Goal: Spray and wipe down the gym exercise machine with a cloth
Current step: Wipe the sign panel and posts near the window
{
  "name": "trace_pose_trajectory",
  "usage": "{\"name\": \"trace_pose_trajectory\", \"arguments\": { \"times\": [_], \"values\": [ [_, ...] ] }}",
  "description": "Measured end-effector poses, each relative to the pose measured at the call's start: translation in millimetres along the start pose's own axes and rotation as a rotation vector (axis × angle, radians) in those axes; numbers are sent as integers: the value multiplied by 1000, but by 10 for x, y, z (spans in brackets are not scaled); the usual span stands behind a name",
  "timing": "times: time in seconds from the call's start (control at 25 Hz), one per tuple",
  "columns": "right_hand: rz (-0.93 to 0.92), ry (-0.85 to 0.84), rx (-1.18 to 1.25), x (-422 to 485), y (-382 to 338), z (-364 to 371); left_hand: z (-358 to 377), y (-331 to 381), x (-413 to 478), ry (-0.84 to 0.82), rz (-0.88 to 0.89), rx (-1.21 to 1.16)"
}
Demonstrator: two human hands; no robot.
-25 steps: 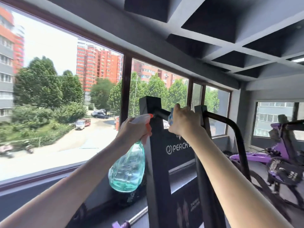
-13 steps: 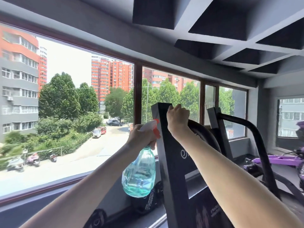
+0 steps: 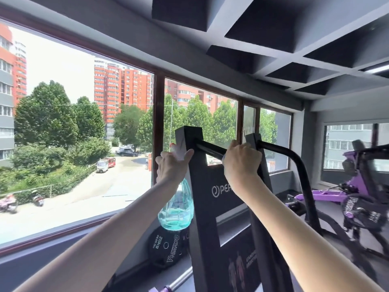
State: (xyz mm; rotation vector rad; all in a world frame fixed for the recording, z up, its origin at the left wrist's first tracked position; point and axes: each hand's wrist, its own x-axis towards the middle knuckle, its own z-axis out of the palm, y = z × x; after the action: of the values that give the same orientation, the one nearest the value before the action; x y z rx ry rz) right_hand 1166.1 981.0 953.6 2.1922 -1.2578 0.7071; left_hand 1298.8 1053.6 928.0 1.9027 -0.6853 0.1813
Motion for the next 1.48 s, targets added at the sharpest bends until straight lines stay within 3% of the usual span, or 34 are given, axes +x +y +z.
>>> {"name": "trace_pose_trajectory", "arguments": {
  "times": [0.12,0.32,0.48,0.64,0.76,0.88,1.12,1.28,1.48],
  "values": [
    [-80,3,-48,139,-110,-66,175,-39,93,-14,0,-2],
    [-168,6,139,487,-381,-28,377,-128,77,14,-122,-58],
    [-212,-15,204,648,-695,28,397,-148,83,9,-76,-43],
    [-260,-277,331,682,-658,-87,279,-143,180,-106,-129,-137],
    [-311,-336,283,756,-541,-161,273,-154,244,-128,-125,-142],
    [-326,-398,419,903,-473,-240,243,-126,293,-155,-133,-227],
    [-235,-81,435,374,-102,-83,292,-142,210,-89,-140,-227],
    [-163,-167,568,211,264,-13,285,-127,213,-87,-126,-202],
    [-205,-239,456,507,-121,-177,275,-92,229,-96,-138,-239]
  ]
}}
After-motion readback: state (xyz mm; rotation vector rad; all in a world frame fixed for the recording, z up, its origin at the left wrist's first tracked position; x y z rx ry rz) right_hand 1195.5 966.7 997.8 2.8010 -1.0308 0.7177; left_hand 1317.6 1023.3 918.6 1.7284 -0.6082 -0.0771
